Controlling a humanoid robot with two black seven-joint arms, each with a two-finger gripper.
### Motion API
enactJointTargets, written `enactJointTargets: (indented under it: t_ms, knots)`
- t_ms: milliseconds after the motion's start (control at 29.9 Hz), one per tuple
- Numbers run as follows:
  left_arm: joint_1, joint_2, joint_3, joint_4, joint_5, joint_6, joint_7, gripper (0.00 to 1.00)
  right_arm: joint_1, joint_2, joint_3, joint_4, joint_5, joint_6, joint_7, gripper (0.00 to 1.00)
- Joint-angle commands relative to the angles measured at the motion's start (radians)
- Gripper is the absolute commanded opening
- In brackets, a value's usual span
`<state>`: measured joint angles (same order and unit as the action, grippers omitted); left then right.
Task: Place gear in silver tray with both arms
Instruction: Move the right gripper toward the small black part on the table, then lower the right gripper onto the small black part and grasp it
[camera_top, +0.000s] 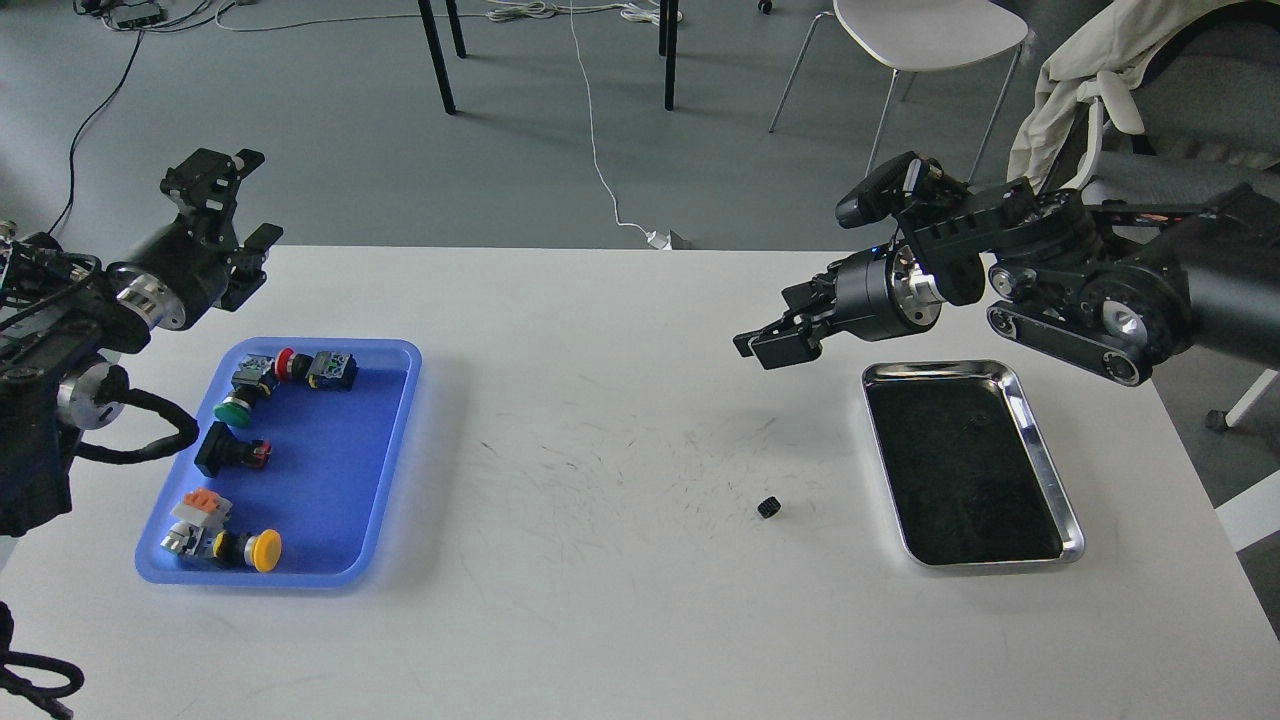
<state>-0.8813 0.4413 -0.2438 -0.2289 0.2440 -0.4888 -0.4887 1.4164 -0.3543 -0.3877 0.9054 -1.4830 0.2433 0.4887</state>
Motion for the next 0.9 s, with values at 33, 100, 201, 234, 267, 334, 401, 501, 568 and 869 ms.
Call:
enactJointTargets:
  t_ms: [33,100,201,234,267,334,401,501,568,869]
  knots:
    - [-0.002,-0.006,-0.002,0.000,0.000,0.000,0.000,0.92,0.033,0.003,-0.011,0.039,-0.068,0.010,0.000,0.92]
    - [-0.002,-0.004,-0.002,0.000,0.000,0.006,0.000,0.92,0.050,0.005,-0.010,0.058,-0.065,0.042,0.000,0.92]
    - [0.002,-0.001,0.000,0.000,0.000,0.006,0.000,0.92,0.067,0.005,-0.011,0.085,-0.065,0.105,0.000,0.96]
    - [0.002,0.000,0.000,0.000,0.000,0.006,0.000,0.92,0.070,0.005,-0.011,0.086,-0.068,0.120,0.000,0.98]
    - [0.002,0.002,0.000,0.000,0.000,0.004,0.000,0.92,0.073,0.005,-0.011,0.089,-0.066,0.134,0.000,0.98]
    - [0.002,0.005,0.000,0.000,0.000,0.006,0.000,0.92,0.078,0.003,-0.011,0.110,-0.066,0.148,0.000,0.98]
    - [0.002,0.007,-0.002,0.000,-0.002,0.006,0.000,0.92,0.079,0.005,-0.011,0.131,-0.066,0.148,0.000,0.98]
    - [0.004,0.005,-0.002,0.000,0.000,0.006,0.000,0.92,0.075,0.012,-0.016,0.147,-0.082,0.149,0.000,0.98]
    - [0.005,0.007,-0.002,0.000,-0.002,0.006,0.000,0.92,0.065,0.040,-0.016,0.144,-0.094,0.149,0.000,0.97]
    - [0.005,0.008,-0.006,0.000,-0.009,0.007,0.000,0.92,0.061,0.090,-0.108,0.155,-0.166,0.151,0.000,0.96]
